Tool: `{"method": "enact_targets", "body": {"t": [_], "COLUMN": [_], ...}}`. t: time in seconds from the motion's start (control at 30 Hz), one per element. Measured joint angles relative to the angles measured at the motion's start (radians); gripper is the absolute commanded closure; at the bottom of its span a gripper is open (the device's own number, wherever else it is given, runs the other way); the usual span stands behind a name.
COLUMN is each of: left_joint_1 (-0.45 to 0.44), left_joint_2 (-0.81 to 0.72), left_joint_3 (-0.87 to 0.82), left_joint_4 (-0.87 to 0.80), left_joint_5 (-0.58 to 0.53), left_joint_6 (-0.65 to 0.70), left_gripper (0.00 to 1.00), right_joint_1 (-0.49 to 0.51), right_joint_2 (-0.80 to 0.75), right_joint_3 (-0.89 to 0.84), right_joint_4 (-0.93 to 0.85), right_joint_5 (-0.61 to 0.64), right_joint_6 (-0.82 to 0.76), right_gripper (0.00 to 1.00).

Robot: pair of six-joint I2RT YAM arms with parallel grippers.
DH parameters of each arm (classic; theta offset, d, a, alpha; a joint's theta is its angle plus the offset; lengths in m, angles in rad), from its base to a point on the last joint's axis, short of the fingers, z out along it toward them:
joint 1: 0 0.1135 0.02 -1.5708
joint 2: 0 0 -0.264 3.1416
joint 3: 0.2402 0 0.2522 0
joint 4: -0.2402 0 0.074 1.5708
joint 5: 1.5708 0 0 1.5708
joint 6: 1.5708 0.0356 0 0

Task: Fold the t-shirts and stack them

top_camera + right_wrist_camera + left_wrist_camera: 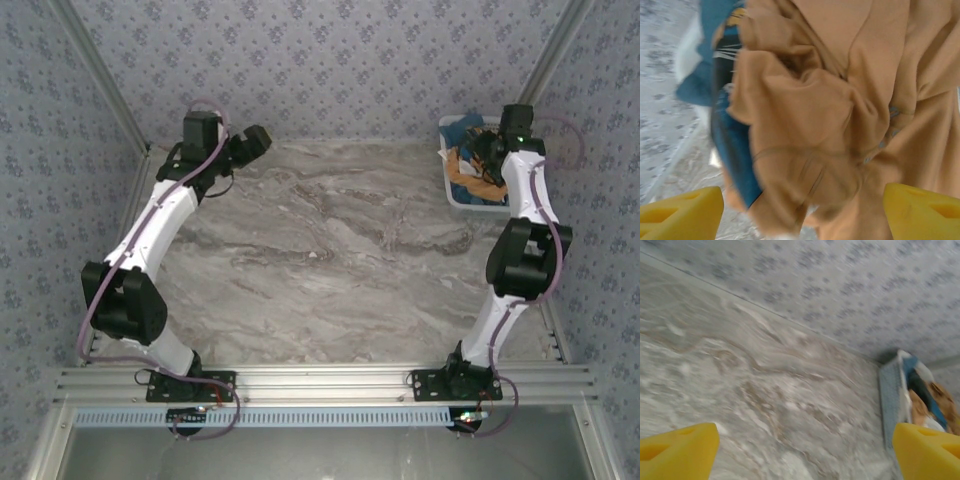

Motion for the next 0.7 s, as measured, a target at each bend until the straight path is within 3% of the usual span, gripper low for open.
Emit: {"method": "enact_targets", "body": {"t": [0.1,0.23,0.27,0.47,0.7], "left_joint_1": [-0.024,-0.028,-0.028,-0.028,-0.028], "left_joint_2": [-0.001,-0.001,-0.001,-0.001,-0.001], "left_joint_3": [0.011,0.011,0.011,0.011,0.01], "left_joint_4": [-0.003,-0.022,-0.023,-0.065,-0.08], "left_joint_5": [0.035,0.051,0.052,0.051,0.031], "left_joint_6": [0.003,0.006,0.008,0.027,0.03], "left_gripper": [0.13,0.15,0.15,0.16,0.18], "right_joint_1": [-0.013,-0.023,-0.024,0.011,0.217], "right_joint_2": [0.077,0.126,0.127,0.047,-0.252], "right_joint_3": [0.06,0.098,0.098,0.089,0.128], "right_joint_4": [-0.033,-0.054,-0.055,-0.023,0.112], "right_joint_5": [-0.011,-0.034,-0.033,0.014,0.045], "right_joint_6": [-0.011,-0.027,-0.027,-0.084,-0.211], "right_gripper": [0.44,0.93,1.0,1.0,1.0]}}
